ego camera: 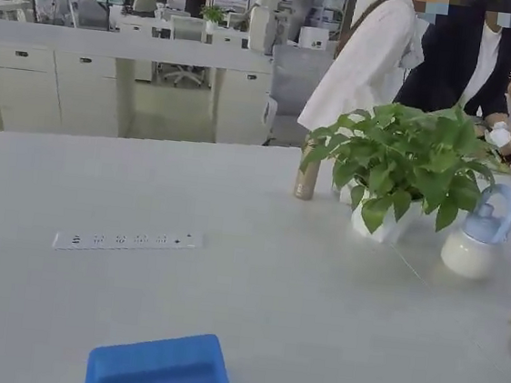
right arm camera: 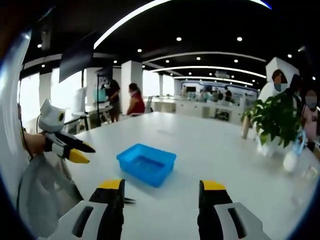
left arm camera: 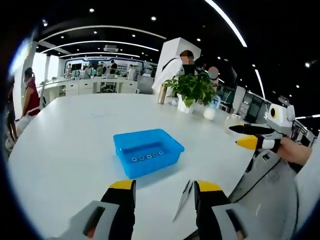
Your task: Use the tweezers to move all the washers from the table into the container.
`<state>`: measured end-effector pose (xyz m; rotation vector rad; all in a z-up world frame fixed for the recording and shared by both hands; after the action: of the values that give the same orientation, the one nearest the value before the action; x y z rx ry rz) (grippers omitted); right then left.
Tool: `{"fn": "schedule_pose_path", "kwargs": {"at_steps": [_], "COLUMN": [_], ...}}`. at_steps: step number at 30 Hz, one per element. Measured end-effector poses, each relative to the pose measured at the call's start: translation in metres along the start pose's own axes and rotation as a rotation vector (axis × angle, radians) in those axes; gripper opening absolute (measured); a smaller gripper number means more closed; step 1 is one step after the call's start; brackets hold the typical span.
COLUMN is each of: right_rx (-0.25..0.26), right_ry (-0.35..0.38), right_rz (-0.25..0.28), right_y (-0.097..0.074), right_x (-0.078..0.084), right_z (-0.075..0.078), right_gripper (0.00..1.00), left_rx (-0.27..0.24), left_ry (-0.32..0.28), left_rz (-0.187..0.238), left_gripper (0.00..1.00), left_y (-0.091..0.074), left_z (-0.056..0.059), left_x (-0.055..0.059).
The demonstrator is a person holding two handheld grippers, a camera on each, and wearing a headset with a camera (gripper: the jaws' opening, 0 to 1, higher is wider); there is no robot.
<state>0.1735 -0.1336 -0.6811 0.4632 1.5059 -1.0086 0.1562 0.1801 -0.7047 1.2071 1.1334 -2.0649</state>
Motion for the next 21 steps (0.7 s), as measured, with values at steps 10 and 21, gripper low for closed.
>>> {"fn": "schedule_pose_path", "kwargs": {"at_steps": [10,21], "right_rx": [0.060,0.105], "right_ry": [0.020,0.062], "right_rz": [0.169,0.239], "right_y": [-0.013,-0.010], "right_x": [-0.014,-0.019], "right_z": [0.015,0.025], "right_gripper": [0.80,0.99], "left_rx": [-0.067,-0.115], "left_ry": [-0.002,-0.045], "left_rz": [0.342,0.454], "left_gripper": [0.81,0.99], "left_y": [-0.017,-0.026], "left_z": [0.003,-0.011], "left_x": [-0.032,-0.031]}}
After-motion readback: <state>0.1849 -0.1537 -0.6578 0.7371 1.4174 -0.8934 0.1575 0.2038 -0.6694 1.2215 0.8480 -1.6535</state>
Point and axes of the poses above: the centre of the closed fingertips' face, and the gripper's own axes: y roughly forward along the fingers, z roughly to its right, x roughly out of its underside, the point moved 10 cm from there along -y, roughly backward along the fingers, and after that the axes turned 4 degrees about -y, right-handed, at the moved point
